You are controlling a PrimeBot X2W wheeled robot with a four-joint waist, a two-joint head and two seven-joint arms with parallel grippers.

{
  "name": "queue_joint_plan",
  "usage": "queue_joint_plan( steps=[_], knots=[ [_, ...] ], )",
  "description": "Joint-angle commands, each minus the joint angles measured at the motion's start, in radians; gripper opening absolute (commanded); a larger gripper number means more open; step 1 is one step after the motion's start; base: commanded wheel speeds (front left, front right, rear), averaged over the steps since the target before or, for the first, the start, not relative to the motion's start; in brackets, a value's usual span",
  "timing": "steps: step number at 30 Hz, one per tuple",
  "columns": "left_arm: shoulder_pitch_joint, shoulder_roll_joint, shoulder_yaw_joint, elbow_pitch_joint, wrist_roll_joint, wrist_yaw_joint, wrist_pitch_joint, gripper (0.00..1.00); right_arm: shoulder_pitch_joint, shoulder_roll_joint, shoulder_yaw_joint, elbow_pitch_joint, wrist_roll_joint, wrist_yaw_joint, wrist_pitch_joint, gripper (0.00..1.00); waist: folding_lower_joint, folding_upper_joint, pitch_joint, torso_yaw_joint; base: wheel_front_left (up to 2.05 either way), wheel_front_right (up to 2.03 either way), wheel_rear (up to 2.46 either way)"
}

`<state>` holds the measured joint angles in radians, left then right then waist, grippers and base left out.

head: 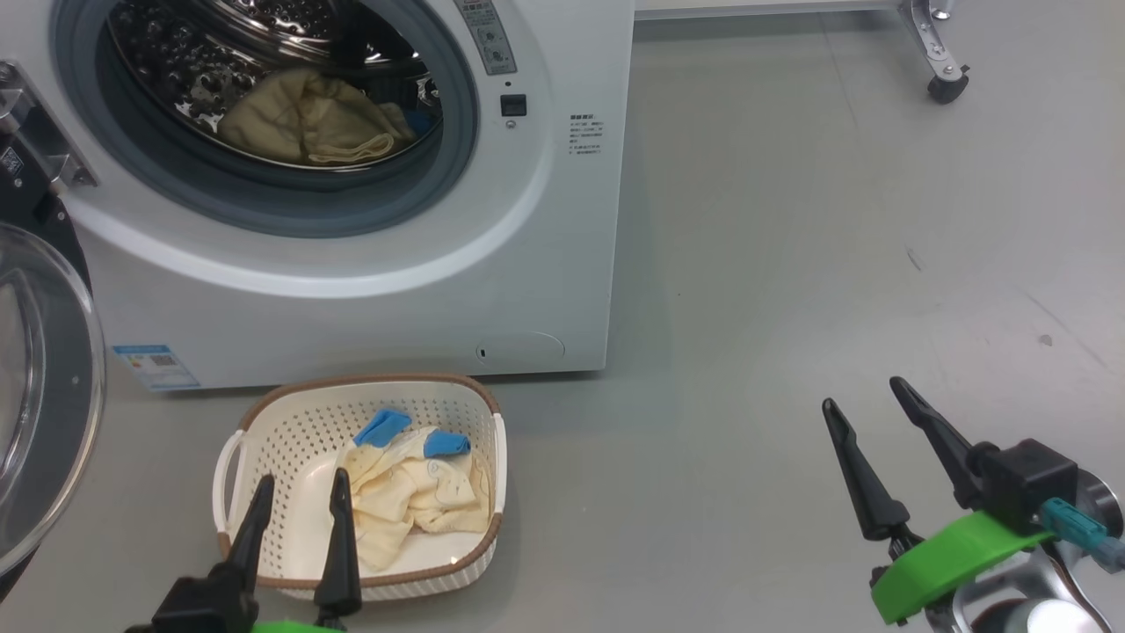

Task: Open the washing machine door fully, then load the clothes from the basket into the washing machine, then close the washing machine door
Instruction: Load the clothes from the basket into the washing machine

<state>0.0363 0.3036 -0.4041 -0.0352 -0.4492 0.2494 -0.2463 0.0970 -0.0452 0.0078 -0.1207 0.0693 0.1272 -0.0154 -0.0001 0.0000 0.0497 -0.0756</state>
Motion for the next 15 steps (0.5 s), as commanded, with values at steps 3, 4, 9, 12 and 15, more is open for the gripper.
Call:
queue_joint_plan(
  steps=[3, 4, 9, 12, 15],
  knots=[
    [-0.027, 0.019, 0.033, -0.036, 0.006, 0.237, -0.002, 1.0, -0.02, -0.005, 0.024, -0.042, 0.002, 0.003, 0.007, 1.0, 0.0001, 0.0, -0.004, -0.001, 0.0, 0.0, 0.0],
    [-0.027, 0.019, 0.032, -0.037, 0.006, 0.237, -0.002, 1.0, -0.021, -0.005, 0.024, -0.042, 0.001, 0.003, 0.008, 1.0, 0.0001, 0.0, -0.004, -0.001, 0.0, 0.0, 0.0],
    [-0.029, 0.018, 0.027, -0.04, 0.007, 0.24, -0.002, 1.0, -0.027, -0.005, 0.024, -0.046, 0.0, 0.003, 0.01, 1.0, 0.0001, 0.0, -0.001, -0.004, 0.0, 0.0, 0.0],
    [-0.033, 0.017, 0.026, -0.04, 0.008, 0.241, -0.002, 1.0, -0.028, -0.005, 0.024, -0.047, -0.001, 0.003, 0.01, 1.0, 0.0001, 0.0, 0.003, -0.004, 0.0, 0.0, 0.0],
    [-0.038, 0.018, 0.025, -0.039, 0.009, 0.242, -0.002, 1.0, -0.029, -0.005, 0.022, -0.048, 0.0, 0.003, 0.009, 1.0, 0.0001, 0.0, 0.008, -0.004, 0.0, 0.0, 0.0]
  ],
)
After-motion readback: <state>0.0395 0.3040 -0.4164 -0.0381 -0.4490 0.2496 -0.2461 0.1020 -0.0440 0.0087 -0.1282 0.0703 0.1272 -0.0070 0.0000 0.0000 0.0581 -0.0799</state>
